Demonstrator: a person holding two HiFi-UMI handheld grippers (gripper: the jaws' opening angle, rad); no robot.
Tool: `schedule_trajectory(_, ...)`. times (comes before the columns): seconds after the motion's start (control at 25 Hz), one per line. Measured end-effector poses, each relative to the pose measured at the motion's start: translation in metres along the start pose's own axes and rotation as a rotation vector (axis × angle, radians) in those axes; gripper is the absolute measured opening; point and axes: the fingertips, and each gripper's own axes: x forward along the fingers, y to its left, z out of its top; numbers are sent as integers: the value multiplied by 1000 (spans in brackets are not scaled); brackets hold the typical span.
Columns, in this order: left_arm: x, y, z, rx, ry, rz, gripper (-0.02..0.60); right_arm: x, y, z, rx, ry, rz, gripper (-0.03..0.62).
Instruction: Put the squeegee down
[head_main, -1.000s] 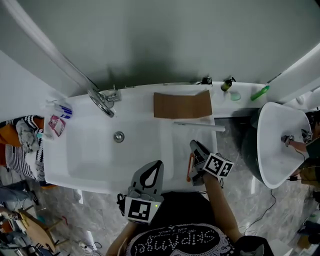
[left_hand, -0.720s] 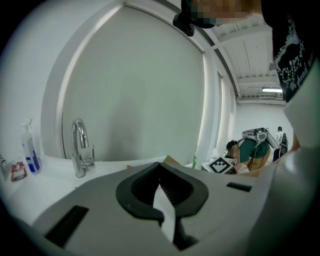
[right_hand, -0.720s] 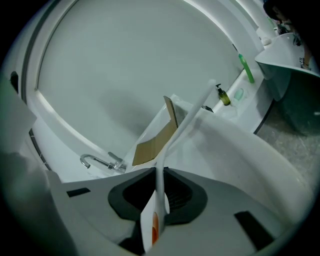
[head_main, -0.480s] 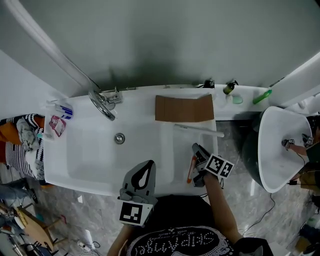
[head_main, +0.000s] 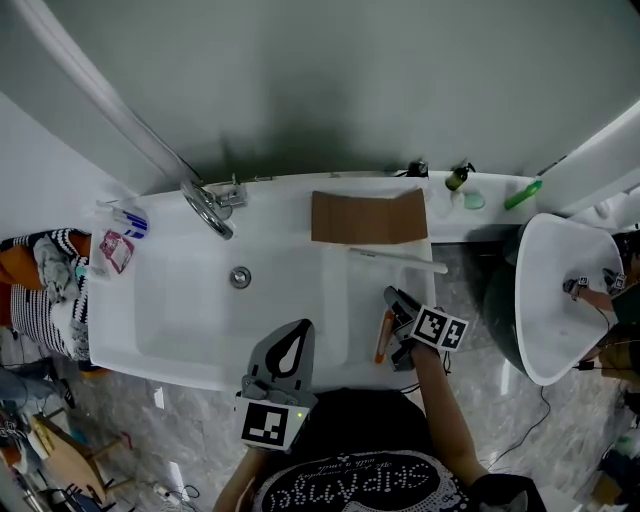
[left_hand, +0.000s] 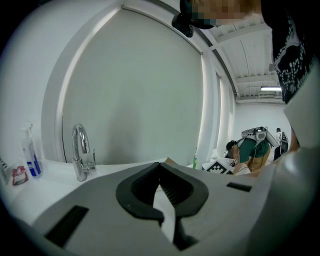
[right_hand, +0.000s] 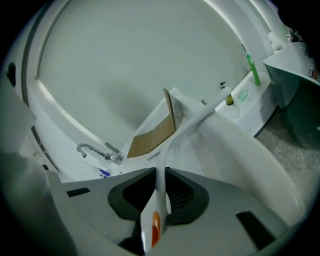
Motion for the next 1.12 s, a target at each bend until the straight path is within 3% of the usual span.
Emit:
schedule_trajectory(0.12, -4, -4, 1, 7, -9, -7, 5, -9, 0, 6, -43, -19, -1, 58)
schedule_trajectory(0.24, -7, -9, 1, 7, -6, -12, 5, -25, 2, 19, -132, -68, -40, 107)
schedule_trajectory(0.36, -5, -15, 3, 16, 0, -28, 5, -44, 19, 34, -213, -118, -17, 107)
schedule_trajectory(0.52, -7, -21, 10, 55, -15, -58, 5, -65, 61, 44, -401, -177, 24, 104)
schedule_trajectory(0.68, -10, -25, 15, 77, -36, -74, 5, -90, 108, 56, -586, -253, 55, 35)
schedule_trajectory(0.96, -22, -42, 20, 174, 7, -150, 5, -134, 184, 54, -741, -354, 153, 25)
schedule_trajectory(1.04, -30, -51, 32, 146, -13, -208, 5, -143, 202, 46, -768, -353, 187, 23)
schedule_trajectory(1.12, -38, -54, 50, 14, -76, -255, 5, -151, 217, 39, -784, -351, 213, 23)
